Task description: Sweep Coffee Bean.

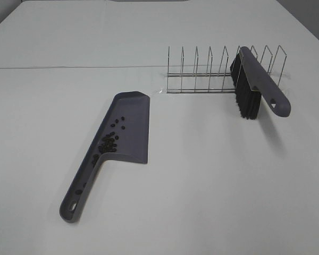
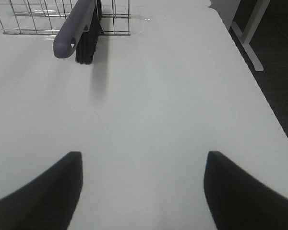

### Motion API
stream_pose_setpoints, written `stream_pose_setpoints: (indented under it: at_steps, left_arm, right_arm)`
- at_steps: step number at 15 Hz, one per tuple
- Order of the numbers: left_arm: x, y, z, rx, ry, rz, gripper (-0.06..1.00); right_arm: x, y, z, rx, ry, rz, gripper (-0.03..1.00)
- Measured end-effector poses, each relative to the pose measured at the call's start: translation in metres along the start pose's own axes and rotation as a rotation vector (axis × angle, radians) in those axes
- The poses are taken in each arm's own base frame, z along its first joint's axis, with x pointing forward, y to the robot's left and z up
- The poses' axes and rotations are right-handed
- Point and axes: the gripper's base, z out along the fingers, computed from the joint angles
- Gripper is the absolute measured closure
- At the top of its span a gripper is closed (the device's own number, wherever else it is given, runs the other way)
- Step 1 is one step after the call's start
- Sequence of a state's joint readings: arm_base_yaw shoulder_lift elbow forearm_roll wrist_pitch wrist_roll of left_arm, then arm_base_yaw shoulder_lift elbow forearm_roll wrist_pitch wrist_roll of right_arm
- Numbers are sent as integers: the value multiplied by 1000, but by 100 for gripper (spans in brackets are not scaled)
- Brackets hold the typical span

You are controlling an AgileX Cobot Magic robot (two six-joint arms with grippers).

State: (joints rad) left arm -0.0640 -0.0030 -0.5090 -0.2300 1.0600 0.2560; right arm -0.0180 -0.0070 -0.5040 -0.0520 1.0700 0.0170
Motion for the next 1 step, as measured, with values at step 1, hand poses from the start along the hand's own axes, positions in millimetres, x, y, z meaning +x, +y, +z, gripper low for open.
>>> stream_pose_setpoints:
  at_steps: [1]
  left_arm:
    - [0,0,0,0,0,0,18]
  right_arm:
    - [0,0,0,0,0,0,29]
